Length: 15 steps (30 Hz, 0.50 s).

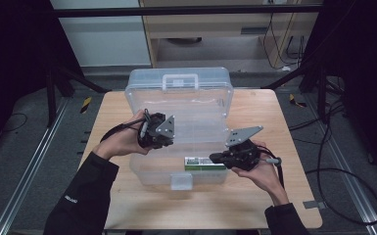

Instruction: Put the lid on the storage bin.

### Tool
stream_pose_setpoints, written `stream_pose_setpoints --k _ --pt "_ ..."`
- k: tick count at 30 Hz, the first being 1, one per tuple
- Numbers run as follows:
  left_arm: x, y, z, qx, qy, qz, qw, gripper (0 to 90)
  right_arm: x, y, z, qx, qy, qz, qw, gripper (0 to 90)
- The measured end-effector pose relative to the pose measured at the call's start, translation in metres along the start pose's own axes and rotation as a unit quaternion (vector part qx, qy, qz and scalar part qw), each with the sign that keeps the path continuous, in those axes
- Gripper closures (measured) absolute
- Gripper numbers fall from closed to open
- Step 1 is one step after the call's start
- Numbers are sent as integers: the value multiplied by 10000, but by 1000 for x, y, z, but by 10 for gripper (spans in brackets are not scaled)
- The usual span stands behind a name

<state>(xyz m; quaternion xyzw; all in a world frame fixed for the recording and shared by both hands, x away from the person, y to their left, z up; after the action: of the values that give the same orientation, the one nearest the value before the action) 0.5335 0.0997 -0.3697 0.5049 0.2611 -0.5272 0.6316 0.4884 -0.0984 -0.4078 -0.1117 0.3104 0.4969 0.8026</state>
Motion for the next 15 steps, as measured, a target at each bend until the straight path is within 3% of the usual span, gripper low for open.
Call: stream_pose_setpoints --k 6,11,15 --pt "0 0 0 -21 -11 6 10000 861 -21 -8 11 283 -701 -158 9970 900" --pt "1 -1 0 -26 -11 11 10000 861 -29 -20 20 575 -1025 -345 9925 899" --pt "1 -2 0 -32 -18 -17 10000 860 -34 -34 27 839 -1398 -539 9851 900"
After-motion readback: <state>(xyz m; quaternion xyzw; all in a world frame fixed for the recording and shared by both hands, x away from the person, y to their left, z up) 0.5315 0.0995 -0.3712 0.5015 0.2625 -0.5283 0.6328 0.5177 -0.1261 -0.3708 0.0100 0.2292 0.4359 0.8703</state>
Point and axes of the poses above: each handheld gripper's, and its own axes: x roughly forward along the jaws, z roughly out of its top, y roughly to its left, the point moved 7 cm from there along x, roughly forward along the jaws, and after that the axes turned 6 degrees about x, right-handed, at the moved point
